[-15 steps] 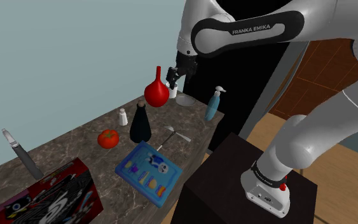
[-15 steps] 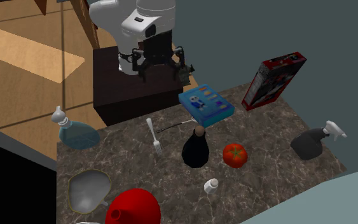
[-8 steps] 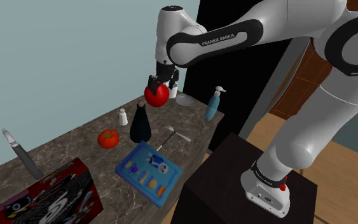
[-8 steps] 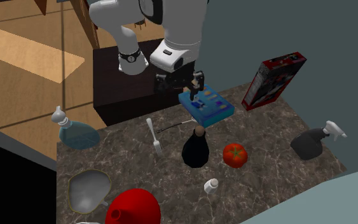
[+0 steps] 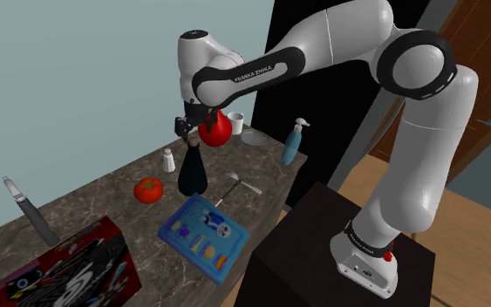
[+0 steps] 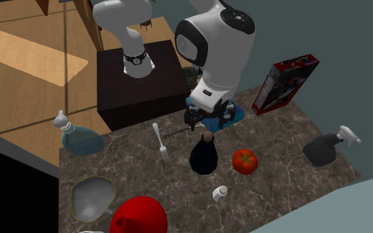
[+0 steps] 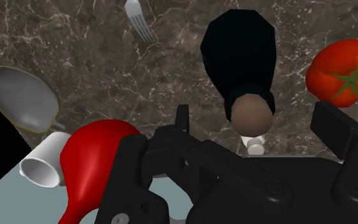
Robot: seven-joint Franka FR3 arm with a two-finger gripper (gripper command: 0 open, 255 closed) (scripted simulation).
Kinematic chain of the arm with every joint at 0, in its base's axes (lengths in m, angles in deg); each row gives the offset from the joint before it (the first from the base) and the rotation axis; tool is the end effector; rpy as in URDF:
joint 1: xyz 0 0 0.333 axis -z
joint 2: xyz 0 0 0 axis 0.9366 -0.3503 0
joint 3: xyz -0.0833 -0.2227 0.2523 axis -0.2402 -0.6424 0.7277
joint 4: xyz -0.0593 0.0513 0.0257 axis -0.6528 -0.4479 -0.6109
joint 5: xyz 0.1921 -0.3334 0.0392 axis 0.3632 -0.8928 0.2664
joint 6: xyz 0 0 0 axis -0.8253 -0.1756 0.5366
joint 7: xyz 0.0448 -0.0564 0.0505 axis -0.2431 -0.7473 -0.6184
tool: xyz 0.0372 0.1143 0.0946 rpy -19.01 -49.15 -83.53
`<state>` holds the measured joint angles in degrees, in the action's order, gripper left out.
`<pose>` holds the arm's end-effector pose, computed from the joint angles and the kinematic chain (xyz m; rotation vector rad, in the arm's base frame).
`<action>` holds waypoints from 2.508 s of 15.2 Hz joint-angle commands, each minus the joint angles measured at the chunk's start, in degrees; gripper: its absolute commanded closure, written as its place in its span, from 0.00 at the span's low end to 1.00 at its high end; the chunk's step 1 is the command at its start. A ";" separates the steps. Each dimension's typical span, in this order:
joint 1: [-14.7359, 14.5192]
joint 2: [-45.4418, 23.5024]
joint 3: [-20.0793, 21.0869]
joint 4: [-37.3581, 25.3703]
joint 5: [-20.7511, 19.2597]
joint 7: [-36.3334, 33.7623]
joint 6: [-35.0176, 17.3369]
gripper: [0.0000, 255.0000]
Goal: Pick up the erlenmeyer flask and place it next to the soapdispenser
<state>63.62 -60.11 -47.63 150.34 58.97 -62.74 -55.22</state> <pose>0.6065 0.2014 0.3785 3.0230 -0.2048 0.1350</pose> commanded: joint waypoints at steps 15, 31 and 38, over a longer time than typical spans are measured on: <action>-0.96 -6.40 -0.85 -1.35 -2.41 -2.16 -4.31 0.00; -0.78 -4.66 -0.48 -2.80 -1.51 -1.26 -1.25 1.00; -0.64 -2.63 -0.07 -5.40 -0.41 -0.10 3.22 1.00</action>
<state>62.99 -62.89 -47.74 145.72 58.43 -63.04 -52.80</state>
